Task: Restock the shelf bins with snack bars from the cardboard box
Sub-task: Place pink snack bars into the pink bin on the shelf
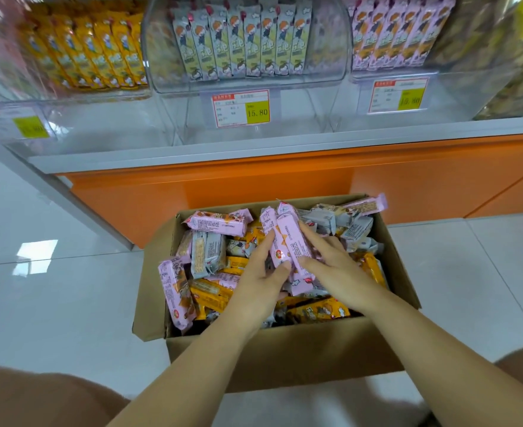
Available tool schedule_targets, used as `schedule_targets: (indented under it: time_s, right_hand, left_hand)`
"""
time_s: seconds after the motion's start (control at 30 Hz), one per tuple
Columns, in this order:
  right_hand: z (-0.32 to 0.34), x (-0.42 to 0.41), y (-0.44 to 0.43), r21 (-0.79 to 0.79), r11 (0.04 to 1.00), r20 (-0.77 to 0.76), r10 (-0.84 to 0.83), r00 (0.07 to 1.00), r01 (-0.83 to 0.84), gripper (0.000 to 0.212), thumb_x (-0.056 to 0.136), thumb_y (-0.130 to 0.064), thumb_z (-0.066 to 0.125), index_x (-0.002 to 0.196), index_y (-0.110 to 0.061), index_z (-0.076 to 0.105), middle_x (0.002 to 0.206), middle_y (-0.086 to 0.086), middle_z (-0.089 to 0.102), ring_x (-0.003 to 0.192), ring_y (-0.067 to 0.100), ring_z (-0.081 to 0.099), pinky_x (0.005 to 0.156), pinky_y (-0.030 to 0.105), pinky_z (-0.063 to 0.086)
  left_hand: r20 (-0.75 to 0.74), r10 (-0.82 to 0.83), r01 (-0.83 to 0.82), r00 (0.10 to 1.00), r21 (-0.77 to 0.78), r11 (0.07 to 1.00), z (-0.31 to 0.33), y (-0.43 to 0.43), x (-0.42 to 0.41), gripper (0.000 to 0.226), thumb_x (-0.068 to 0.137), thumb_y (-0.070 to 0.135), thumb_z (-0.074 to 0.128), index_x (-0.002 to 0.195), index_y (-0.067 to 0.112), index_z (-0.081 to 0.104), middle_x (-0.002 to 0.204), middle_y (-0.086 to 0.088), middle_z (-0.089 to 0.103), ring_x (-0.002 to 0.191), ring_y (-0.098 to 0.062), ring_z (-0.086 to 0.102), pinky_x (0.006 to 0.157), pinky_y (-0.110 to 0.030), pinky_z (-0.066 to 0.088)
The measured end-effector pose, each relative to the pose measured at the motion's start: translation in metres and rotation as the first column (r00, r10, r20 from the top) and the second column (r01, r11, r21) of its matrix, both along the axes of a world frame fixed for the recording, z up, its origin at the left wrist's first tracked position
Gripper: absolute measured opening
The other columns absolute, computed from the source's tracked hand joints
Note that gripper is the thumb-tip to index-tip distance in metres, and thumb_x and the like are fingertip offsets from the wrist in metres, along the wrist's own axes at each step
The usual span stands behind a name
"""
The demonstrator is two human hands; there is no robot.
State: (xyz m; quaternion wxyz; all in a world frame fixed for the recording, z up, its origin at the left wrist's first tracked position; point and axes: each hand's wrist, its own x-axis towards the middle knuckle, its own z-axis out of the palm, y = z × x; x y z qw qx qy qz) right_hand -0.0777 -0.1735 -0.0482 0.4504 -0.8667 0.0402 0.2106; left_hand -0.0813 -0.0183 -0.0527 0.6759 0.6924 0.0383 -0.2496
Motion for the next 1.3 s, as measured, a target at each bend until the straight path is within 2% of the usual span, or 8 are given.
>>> schedule_targets:
  time_s: [0.07,0.2,0.37,0.47,0.6,0.97,1.1,1.3]
  right_hand:
    - [-0.002,-0.006,0.005,0.089,0.994,0.010,-0.063,0.998,0.062,0.061,0.099,-0.033,0.043,0.143,-0.057,0.008,0.135,-0.006,0.028,0.104,0.008,0.046,0.080,0.019,0.041]
    - [0.003,-0.011,0.014,0.293,0.943,0.125,-0.203,0.971,0.159,0.060,0.096,-0.025,0.051,0.129,-0.068,0.026,0.142,-0.006,0.037,0.127,0.012,0.043,0.106,0.043,0.041]
    - [0.039,-0.017,0.018,0.492,0.856,0.203,-0.289,0.936,0.158,0.062,0.094,-0.010,0.055,0.124,-0.062,0.039,0.139,-0.017,0.048,0.117,-0.005,0.052,0.093,0.019,0.049]
    - [0.069,-0.026,0.020,0.511,0.850,0.286,-0.307,0.908,0.127,0.061,0.093,-0.011,0.057,0.137,-0.050,0.040,0.137,-0.016,0.051,0.120,0.001,0.053,0.093,0.025,0.051]
    - [0.116,-0.032,0.022,0.508,0.858,0.446,-0.336,0.830,0.075,0.058,0.091,-0.003,0.057,0.131,-0.042,0.042,0.129,-0.015,0.056,0.111,-0.007,0.056,0.082,0.008,0.046]
    - [0.202,0.024,-0.039,0.549,0.834,0.614,-0.444,0.653,0.051,0.056,0.094,-0.004,0.054,0.126,-0.048,0.040,0.125,-0.012,0.057,0.094,0.002,0.064,0.071,0.018,0.051]
    - [0.197,0.087,-0.084,0.513,0.851,0.627,-0.457,0.631,0.107,0.056,0.093,-0.004,0.054,0.119,-0.052,0.041,0.126,-0.013,0.058,0.100,0.004,0.063,0.079,0.021,0.051]
    - [0.190,0.147,-0.143,0.447,0.885,0.582,-0.396,0.711,0.128,0.048,0.093,-0.007,0.056,0.110,-0.050,0.042,0.097,-0.028,0.062,0.082,-0.015,0.061,0.069,0.005,0.046]
  left_hand:
    - [0.004,0.019,-0.019,1.000,-0.041,0.999,0.001,0.000,-0.003,0.059,0.099,0.016,0.047,0.148,0.039,0.023,0.077,0.040,0.056,0.084,0.001,0.058,0.085,-0.032,0.053]
    - [0.036,0.053,-0.047,0.998,-0.142,0.989,0.011,0.000,-0.009,0.058,0.097,0.016,0.051,0.145,0.039,0.028,0.116,0.027,0.056,0.100,-0.008,0.065,0.082,-0.028,0.056]
    - [0.196,0.092,-0.053,0.976,-0.198,0.979,0.034,0.001,-0.016,0.052,0.094,0.016,0.054,0.135,0.045,0.040,0.127,0.018,0.059,0.101,-0.009,0.065,0.082,-0.028,0.055]
    - [0.341,0.117,-0.050,0.933,-0.199,0.979,0.052,0.001,-0.021,0.047,0.093,0.025,0.059,0.126,0.057,0.047,0.146,0.017,0.040,0.123,-0.015,0.054,0.094,-0.033,0.052]
    - [0.516,0.101,-0.017,0.850,-0.165,0.986,0.094,0.001,-0.022,0.047,0.086,0.040,0.060,0.123,0.065,0.044,0.147,0.011,0.042,0.129,-0.020,0.049,0.103,-0.041,0.045]
    - [0.672,-0.005,0.105,0.741,-0.109,0.989,0.192,-0.068,0.056,0.045,0.088,0.037,0.061,0.117,0.067,0.044,0.146,0.010,0.044,0.133,-0.016,0.044,0.110,-0.043,0.038]
    - [0.632,-0.021,0.134,0.775,-0.132,0.982,0.196,-0.117,0.115,0.045,0.096,0.015,0.054,0.121,0.051,0.043,0.142,0.013,0.045,0.115,-0.008,0.058,0.099,-0.034,0.049]
    - [0.478,-0.103,0.134,0.872,-0.031,0.991,0.184,-0.163,0.184,0.056,0.082,0.039,0.062,0.135,0.049,0.044,0.141,0.017,0.045,0.112,-0.013,0.061,0.099,-0.042,0.049]
